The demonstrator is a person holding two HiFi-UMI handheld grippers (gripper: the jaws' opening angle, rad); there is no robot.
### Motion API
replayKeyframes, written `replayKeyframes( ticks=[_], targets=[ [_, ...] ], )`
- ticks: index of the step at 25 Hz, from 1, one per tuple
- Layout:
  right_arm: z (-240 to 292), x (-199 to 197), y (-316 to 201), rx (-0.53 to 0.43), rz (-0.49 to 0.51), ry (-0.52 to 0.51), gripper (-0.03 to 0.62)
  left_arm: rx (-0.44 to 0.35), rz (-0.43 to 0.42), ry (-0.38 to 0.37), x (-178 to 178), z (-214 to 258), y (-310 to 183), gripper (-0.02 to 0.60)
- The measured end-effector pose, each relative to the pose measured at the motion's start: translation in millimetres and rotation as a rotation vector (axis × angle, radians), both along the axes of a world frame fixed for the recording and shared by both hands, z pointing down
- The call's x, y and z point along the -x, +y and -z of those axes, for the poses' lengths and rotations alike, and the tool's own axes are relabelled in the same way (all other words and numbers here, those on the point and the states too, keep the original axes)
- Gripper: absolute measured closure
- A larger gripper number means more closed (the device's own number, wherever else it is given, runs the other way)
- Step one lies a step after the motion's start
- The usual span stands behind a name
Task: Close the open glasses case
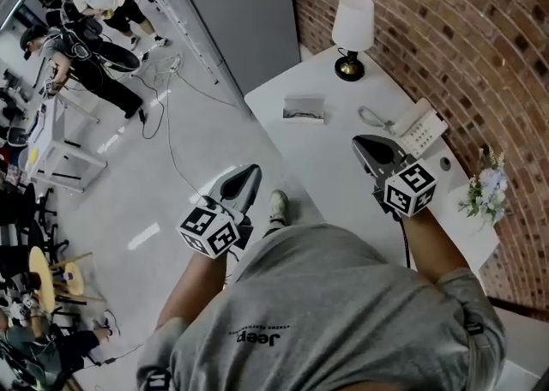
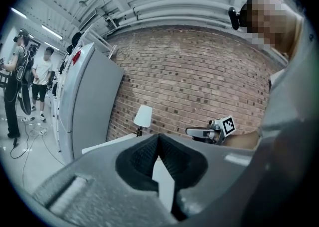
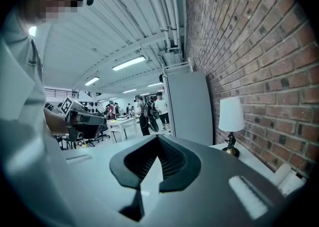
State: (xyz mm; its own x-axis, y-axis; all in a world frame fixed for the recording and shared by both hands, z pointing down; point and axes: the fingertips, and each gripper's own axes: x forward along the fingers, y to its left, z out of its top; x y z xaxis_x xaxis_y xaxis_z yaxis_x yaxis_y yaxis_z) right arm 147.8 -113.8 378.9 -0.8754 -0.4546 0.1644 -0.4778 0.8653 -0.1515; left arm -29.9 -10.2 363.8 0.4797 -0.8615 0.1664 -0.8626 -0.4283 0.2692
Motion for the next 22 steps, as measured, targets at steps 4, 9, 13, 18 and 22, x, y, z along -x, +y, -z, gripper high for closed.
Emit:
replayKeyframes(
  ticks=[4,9,13,18,22],
  targets=[
    [-7,12,-33,0.000,-0.058,0.011,0.585,0.017,-0.073,0.020,15,-14,-53,0.584],
    [-22,41,-93,-0.011,-0.143,0.030,0.585,0.015,-0.183,0.038,49,-36,-131,0.584],
    [-29,67,-148,0.010,-0.217,-0.003,0.585,0.015,-0.233,0.030,81,-49,-194,0.584],
    [-35,88,-197,-0.002,-0.230,0.039,0.585,0.003,-0.242,0.006,100,-54,-250,0.583],
    [-31,96,-216,-0.013,-0.216,0.056,0.585,0.009,-0.235,0.024,101,-57,-265,0.583]
  ],
)
